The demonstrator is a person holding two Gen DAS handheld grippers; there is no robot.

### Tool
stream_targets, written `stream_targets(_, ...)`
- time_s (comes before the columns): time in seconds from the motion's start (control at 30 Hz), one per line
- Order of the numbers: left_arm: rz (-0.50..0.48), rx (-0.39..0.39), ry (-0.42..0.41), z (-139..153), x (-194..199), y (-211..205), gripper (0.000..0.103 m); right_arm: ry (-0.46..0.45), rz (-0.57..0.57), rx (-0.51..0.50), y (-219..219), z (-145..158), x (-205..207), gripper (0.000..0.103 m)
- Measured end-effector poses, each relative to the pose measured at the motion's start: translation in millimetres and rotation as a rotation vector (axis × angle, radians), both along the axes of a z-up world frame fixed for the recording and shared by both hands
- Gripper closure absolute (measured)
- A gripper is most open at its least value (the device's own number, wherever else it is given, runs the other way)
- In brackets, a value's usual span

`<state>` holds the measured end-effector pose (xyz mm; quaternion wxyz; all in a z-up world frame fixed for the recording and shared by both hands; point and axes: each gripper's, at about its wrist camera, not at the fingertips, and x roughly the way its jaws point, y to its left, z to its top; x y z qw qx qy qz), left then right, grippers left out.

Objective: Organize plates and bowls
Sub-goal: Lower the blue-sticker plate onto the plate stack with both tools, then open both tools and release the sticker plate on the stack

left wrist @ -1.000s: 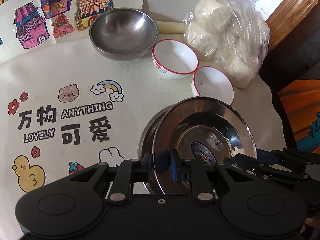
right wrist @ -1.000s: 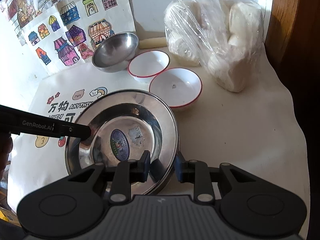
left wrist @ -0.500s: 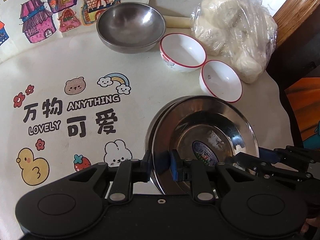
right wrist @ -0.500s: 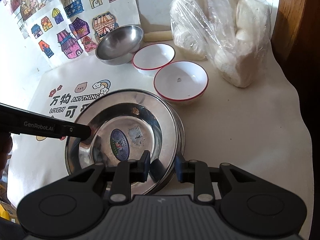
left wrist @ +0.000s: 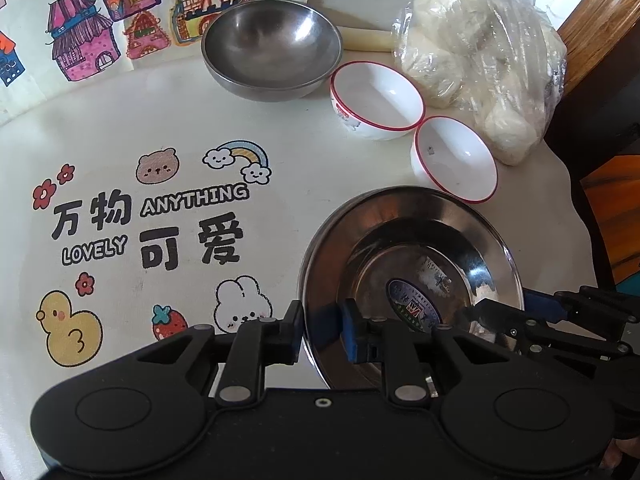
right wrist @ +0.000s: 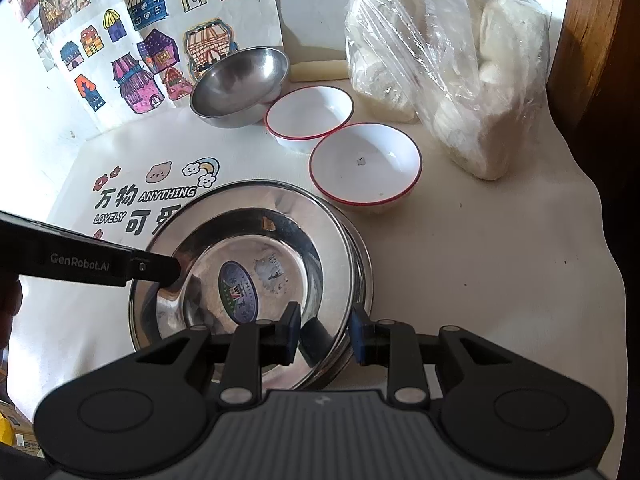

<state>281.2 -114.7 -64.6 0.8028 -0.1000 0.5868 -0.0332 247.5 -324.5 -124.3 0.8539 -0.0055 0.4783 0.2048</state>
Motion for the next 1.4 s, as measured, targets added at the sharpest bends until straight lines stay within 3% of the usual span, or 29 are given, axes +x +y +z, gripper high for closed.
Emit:
stream_targets(1.07,0.018,0.002,0.029,-8.8,5.2,3.7,0.08,0.014,0.0,-0.023,9.3,-3.1,8.1,0.072)
stream_targets(1.17,0.016,-0.003,0.028,-9.0,5.1,3.0,0.077,0.015,-0.003,-0.023,10.0,-3.2,9.0,0.071)
stream_targets(1.4,0.022,-0.007,0.017,-8.0,5.2,5.2,0.058,0.008,-0.01,-0.021,11.7,-1.9,9.8,0.067)
